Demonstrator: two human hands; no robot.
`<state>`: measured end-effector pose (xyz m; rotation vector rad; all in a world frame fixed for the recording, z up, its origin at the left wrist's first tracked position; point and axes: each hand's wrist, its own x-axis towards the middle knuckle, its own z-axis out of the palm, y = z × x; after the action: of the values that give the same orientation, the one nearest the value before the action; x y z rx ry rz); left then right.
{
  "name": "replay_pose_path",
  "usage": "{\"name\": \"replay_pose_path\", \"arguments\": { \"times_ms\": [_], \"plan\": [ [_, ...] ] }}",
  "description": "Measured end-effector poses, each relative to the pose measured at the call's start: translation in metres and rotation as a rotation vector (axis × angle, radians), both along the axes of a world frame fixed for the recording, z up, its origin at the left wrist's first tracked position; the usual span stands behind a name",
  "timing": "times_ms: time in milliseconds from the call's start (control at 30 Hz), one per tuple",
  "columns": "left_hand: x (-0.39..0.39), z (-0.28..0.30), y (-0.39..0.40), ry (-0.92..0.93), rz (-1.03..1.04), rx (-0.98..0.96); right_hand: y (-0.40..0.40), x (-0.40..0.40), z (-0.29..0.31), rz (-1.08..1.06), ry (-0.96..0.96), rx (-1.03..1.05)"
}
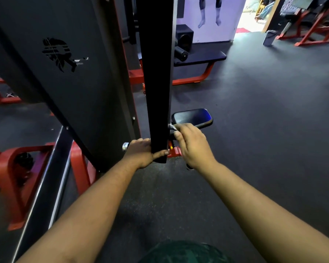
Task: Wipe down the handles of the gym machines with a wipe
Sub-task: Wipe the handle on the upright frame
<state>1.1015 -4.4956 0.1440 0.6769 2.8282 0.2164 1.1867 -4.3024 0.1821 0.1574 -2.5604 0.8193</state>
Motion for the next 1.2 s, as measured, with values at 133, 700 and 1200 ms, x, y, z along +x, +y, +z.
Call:
{"name": "replay_pose_path", "arguments": {
  "times_ms": [133,700,1200],
  "plan": [
    [-0.001,0.0,-0.003,-0.033,0.014,0.011,0.011,0.006,-0.022,-0.018,0.116,-0.259],
    [-0.001,0.005,-0.001,-0.056,0.02,0.028,0.011,-0.007,-0.008,-0.078,-0.058,-0.348],
    [0.002,0.015,0.004,-0.052,0.013,0.016,-0.008,-0.005,-0.007,-0.02,0.178,-0.059]
  ]
}}
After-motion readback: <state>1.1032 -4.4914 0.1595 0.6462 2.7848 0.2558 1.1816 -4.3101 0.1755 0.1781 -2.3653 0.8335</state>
